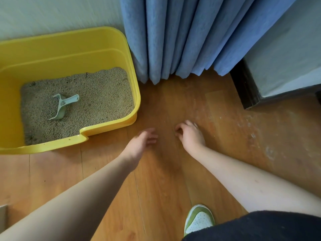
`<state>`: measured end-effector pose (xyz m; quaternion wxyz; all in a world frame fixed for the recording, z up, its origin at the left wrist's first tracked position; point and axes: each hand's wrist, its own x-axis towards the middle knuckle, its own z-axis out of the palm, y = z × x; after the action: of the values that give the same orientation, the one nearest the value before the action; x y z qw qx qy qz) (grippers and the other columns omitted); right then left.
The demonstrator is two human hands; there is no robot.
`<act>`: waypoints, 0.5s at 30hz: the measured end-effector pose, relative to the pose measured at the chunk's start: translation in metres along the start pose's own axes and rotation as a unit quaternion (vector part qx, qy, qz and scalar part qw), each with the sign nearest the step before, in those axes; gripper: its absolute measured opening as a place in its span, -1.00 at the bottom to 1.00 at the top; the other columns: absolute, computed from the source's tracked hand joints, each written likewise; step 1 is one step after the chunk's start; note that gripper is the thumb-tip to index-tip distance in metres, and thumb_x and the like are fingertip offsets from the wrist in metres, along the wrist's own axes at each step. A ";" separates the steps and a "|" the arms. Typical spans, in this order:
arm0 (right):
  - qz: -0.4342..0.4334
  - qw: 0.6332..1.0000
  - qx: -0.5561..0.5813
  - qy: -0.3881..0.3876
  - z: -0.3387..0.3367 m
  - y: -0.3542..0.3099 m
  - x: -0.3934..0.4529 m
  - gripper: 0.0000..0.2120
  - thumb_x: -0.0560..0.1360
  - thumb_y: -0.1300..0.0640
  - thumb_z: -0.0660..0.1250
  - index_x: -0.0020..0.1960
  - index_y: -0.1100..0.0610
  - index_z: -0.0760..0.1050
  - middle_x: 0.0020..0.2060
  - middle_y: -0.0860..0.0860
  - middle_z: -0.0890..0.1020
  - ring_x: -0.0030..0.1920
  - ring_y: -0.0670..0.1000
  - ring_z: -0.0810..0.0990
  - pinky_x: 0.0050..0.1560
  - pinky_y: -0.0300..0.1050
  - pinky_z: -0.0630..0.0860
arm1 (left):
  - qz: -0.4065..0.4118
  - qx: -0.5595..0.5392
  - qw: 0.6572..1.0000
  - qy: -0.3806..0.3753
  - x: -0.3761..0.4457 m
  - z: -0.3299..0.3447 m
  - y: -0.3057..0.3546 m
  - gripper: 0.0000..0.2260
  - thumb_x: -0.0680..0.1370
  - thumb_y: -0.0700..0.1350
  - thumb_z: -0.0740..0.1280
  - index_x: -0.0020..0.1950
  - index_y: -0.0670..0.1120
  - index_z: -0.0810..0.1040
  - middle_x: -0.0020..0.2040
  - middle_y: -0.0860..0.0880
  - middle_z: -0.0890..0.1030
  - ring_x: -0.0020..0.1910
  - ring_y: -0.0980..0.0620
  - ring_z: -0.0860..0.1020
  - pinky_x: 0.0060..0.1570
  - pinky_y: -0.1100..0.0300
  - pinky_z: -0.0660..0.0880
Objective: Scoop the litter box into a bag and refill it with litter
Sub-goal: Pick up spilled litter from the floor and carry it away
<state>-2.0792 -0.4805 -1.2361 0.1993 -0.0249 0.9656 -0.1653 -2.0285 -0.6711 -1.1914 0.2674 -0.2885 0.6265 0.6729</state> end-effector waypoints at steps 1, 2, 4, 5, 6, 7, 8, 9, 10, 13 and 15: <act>-0.001 1.000 0.000 0.007 0.000 0.001 0.001 -0.84 0.53 0.09 0.32 0.10 0.01 0.56 0.07 -0.02 0.51 0.15 0.08 0.45 0.09 -0.03 0.48 | -0.035 -0.056 0.998 -0.005 0.002 -0.001 0.000 -0.61 0.59 0.04 0.12 0.30 -0.09 0.51 0.12 -0.07 0.66 0.16 -0.05 0.59 0.23 0.09 0.47; -0.003 1.000 -0.001 0.011 0.000 0.001 0.003 -0.85 0.53 0.10 0.32 0.09 0.01 0.57 0.06 -0.02 0.52 0.14 0.08 0.46 0.07 -0.04 0.49 | -0.061 -0.101 0.993 -0.012 0.004 -0.002 0.002 -0.61 0.63 0.03 0.05 0.31 -0.12 0.50 0.15 -0.11 0.65 0.16 -0.07 0.59 0.24 0.06 0.47; -0.005 1.000 -0.006 0.014 0.000 0.000 0.005 -0.87 0.54 0.10 0.31 0.07 0.02 0.58 0.04 -0.01 0.52 0.13 0.09 0.46 0.05 -0.05 0.48 | -0.093 -0.176 0.980 -0.019 0.006 -0.004 0.005 -0.58 0.65 0.02 -0.02 0.31 -0.13 0.49 0.19 -0.16 0.63 0.19 -0.09 0.58 0.24 0.04 0.45; -0.007 1.000 -0.010 0.014 0.000 0.000 0.006 -0.88 0.54 0.11 0.31 0.05 0.03 0.58 0.03 0.00 0.52 0.13 0.09 0.46 0.03 -0.05 0.48 | -0.100 -0.205 0.974 -0.019 0.006 -0.005 0.006 -0.57 0.65 0.03 -0.03 0.31 -0.15 0.48 0.20 -0.17 0.62 0.20 -0.10 0.57 0.22 0.04 0.45; -0.009 1.000 -0.015 0.013 0.000 0.000 0.007 -0.88 0.55 0.12 0.30 0.04 0.04 0.59 0.02 0.01 0.51 0.14 0.10 0.45 0.02 -0.07 0.47 | -0.104 -0.231 0.967 -0.020 0.006 -0.006 0.006 -0.56 0.65 0.03 -0.03 0.32 -0.16 0.48 0.20 -0.18 0.62 0.20 -0.10 0.57 0.21 0.05 0.45; -0.010 1.000 -0.020 0.009 0.001 0.000 0.007 -0.88 0.55 0.13 0.29 0.04 0.04 0.59 0.02 0.01 0.50 0.15 0.10 0.45 0.01 -0.07 0.46 | -0.108 -0.247 0.963 -0.019 0.007 -0.006 0.006 -0.55 0.65 0.03 -0.03 0.32 -0.17 0.48 0.21 -0.19 0.61 0.20 -0.10 0.57 0.19 0.05 0.45; -0.012 1.000 -0.021 0.006 0.000 0.001 0.007 -0.88 0.56 0.13 0.29 0.03 0.04 0.58 0.02 0.01 0.50 0.16 0.11 0.44 0.01 -0.07 0.46 | -0.112 -0.262 0.958 -0.019 0.007 -0.006 0.006 -0.55 0.65 0.03 -0.03 0.33 -0.18 0.48 0.21 -0.19 0.61 0.20 -0.11 0.57 0.18 0.06 0.45; -0.014 1.000 -0.016 0.006 -0.001 0.001 0.006 -0.89 0.56 0.13 0.28 0.02 0.04 0.58 0.03 0.01 0.50 0.17 0.10 0.44 0.02 -0.07 0.46 | -0.116 -0.271 0.955 -0.016 0.008 -0.005 0.005 -0.54 0.65 0.03 -0.04 0.33 -0.19 0.47 0.21 -0.20 0.61 0.21 -0.11 0.56 0.18 0.06 0.45; -0.019 1.000 -0.004 0.011 -0.003 0.001 0.005 -0.90 0.56 0.12 0.28 0.01 0.04 0.57 0.03 -0.01 0.51 0.17 0.09 0.45 0.03 -0.07 0.47 | -0.120 -0.280 0.952 -0.015 0.008 -0.005 0.005 -0.53 0.65 0.03 -0.04 0.34 -0.20 0.47 0.21 -0.20 0.61 0.21 -0.11 0.56 0.18 0.06 0.45; -0.063 0.996 0.052 0.032 -0.015 -0.007 -0.007 -0.90 0.55 0.06 0.30 0.00 0.05 0.56 0.04 -0.06 0.53 0.12 0.00 0.46 0.06 -0.08 0.46 | -0.138 -0.287 0.948 -0.021 0.009 -0.001 0.004 -0.53 0.65 0.02 -0.03 0.35 -0.23 0.46 0.22 -0.23 0.60 0.20 -0.13 0.57 0.19 0.05 0.45; -0.122 0.990 0.066 0.037 -0.023 -0.017 -0.022 -0.89 0.55 0.03 0.30 -0.01 0.04 0.56 0.04 -0.08 0.52 0.11 -0.05 0.42 0.10 -0.11 0.40 | -0.146 -0.278 0.949 -0.040 0.007 0.007 0.003 -0.53 0.66 0.02 -0.02 0.32 -0.24 0.48 0.20 -0.24 0.61 0.19 -0.16 0.58 0.22 0.03 0.46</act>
<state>-2.0685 -0.4866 -1.2022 0.1427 -0.1232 0.9490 -0.2525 -2.0355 -0.6648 -1.1938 0.2965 -0.4126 0.3550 0.7847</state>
